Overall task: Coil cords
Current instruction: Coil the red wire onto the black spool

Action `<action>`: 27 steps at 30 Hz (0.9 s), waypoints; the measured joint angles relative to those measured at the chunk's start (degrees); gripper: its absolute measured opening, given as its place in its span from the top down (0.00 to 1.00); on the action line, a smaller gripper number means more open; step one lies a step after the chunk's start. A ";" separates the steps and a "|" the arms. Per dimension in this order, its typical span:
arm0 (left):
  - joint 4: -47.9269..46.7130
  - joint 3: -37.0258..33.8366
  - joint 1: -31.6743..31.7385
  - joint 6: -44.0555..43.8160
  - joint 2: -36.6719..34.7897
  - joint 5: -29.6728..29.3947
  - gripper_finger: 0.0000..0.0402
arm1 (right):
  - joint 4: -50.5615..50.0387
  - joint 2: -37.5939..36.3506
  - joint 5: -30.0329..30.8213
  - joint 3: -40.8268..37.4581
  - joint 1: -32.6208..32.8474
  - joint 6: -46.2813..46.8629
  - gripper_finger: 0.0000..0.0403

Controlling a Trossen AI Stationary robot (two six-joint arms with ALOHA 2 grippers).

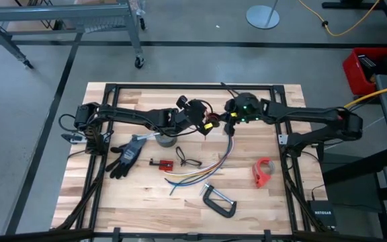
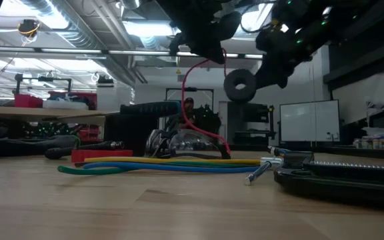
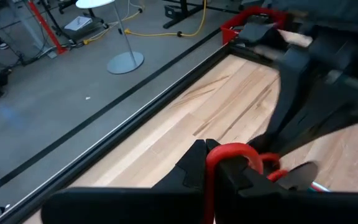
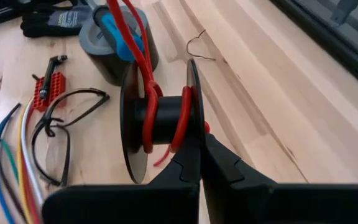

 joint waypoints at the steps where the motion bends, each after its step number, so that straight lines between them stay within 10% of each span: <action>1: -0.02 0.00 0.04 0.00 0.00 0.02 1.00 | 1.24 1.19 -0.01 -0.01 0.02 0.16 1.00; 27: 3.98 0.13 -0.40 -1.75 -0.13 1.91 1.00 | 26.60 8.72 7.55 -0.16 0.13 10.85 1.00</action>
